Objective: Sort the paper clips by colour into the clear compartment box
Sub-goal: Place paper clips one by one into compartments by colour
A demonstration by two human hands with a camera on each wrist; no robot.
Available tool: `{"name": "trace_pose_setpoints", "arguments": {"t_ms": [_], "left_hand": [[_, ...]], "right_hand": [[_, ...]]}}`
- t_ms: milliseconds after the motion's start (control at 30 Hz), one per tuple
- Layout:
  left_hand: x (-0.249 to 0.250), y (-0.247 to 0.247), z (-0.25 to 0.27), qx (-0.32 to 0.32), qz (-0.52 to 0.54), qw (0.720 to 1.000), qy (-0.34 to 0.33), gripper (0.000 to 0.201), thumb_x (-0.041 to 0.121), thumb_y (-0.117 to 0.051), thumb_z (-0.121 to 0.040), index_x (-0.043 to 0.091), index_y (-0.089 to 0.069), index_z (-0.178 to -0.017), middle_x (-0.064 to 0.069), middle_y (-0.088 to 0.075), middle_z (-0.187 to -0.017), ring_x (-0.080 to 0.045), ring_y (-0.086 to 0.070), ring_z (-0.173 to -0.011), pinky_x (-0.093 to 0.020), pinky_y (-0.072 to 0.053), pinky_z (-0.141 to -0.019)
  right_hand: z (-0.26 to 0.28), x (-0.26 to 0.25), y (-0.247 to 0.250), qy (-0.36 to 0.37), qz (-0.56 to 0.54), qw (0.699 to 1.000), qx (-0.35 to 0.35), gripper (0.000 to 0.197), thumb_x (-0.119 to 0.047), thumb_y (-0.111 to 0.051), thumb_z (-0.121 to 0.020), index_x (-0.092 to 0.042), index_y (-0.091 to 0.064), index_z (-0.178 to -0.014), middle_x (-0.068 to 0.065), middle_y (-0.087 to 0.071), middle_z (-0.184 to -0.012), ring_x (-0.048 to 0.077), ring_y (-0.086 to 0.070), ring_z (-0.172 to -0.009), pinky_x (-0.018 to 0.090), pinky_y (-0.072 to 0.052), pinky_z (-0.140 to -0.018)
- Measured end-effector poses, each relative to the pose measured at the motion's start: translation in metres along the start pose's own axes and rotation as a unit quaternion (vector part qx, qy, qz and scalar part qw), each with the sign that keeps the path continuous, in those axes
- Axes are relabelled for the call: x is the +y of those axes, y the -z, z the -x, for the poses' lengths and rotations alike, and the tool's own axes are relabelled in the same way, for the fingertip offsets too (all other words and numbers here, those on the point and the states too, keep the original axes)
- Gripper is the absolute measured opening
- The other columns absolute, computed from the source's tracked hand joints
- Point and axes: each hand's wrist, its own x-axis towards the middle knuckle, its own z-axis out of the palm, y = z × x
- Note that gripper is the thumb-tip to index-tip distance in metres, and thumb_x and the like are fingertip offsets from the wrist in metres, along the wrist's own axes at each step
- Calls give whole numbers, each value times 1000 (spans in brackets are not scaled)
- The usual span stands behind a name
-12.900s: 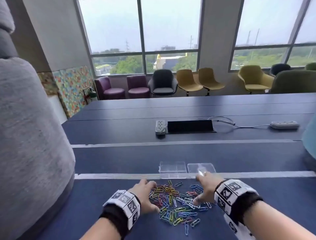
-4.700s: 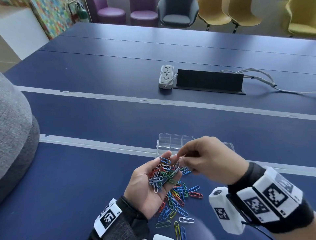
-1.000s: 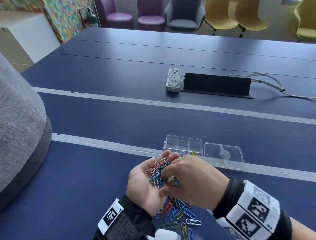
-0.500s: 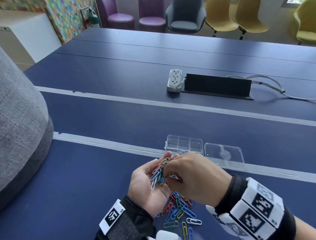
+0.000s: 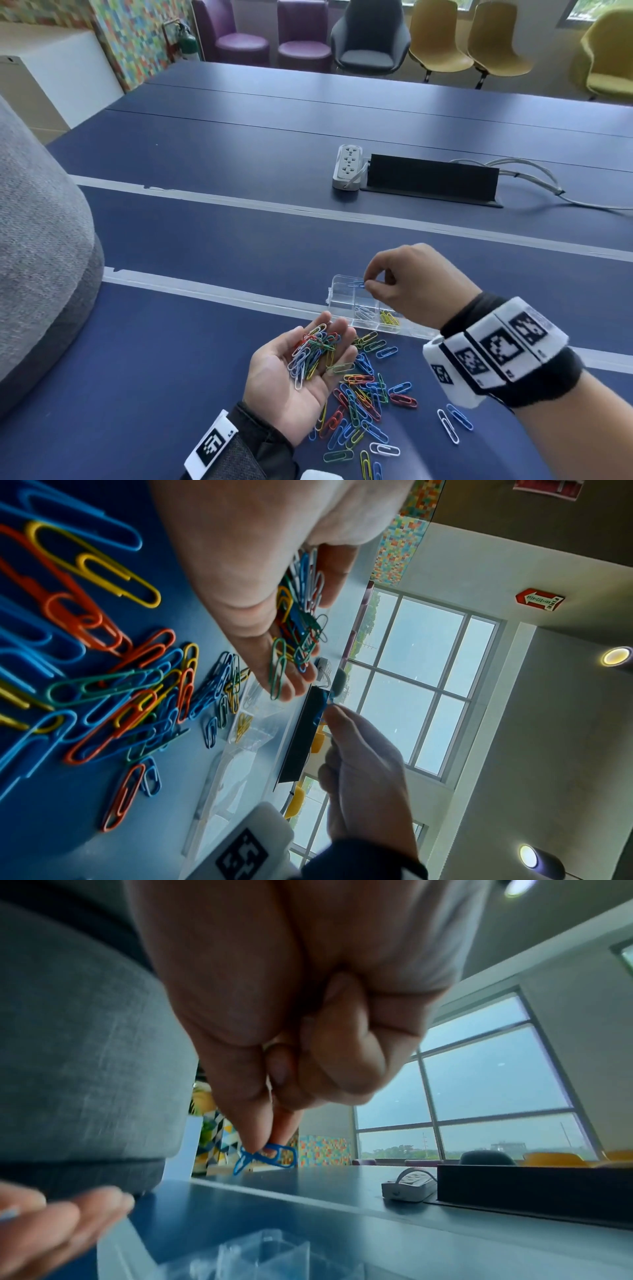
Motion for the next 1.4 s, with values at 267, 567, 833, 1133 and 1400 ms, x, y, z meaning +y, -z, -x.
{"name": "trace_pose_setpoints", "arguments": {"t_ms": [267,567,833,1133,1400], "left_hand": [[4,-2,3,7,8,1000,-5,39,14,-46,-76,-7,-66,-103,-27,-68,-106,-41,-69,-88,-56,-51,-79],[6,0,1,9,10,1000,-7,40,14,-47,-75,-7,-65,-104,-26,-69,-104,-41,-69,-88,-56,-51,-78],[7,0,0,10,7,1000,-12,41,14,-47,-75,-7,-65,-104,-26,-69,-103,-41,-70,-87,-56,-51,-79],[8,2,-1,7,7,1000,-16,40,14,-46,-75,-7,-66,-103,-26,-69,-103,-41,-70,-87,-55,-52,-79],[7,1,-7,-13,9,1000,-7,37,14,-47,-77,-6,-66,-103,-27,-67,-106,-40,-69,-87,-56,-50,-83]], "right_hand": [[-24,-15,-35,6,110,990,-87,21,-17,-48,-82,-12,-67,-90,11,-66,-91,34,-62,-86,30,-47,-67],[-26,-16,-28,1,27,994,-110,22,-21,-52,-82,-19,-64,-101,2,-62,-87,23,-56,-85,26,-46,-75],[-31,-22,-22,-33,-99,983,-151,35,-8,-38,-86,-25,-58,-108,0,-65,-100,16,-57,-86,27,-47,-80],[-23,-15,-14,-14,-151,980,-125,50,7,-34,-80,-22,-60,-110,-6,-62,-91,14,-59,-87,23,-46,-80],[24,-4,-9,89,-185,978,-43,17,-11,-67,-77,-27,-69,-82,-7,-64,-68,6,-57,-62,14,-45,-60]]}}
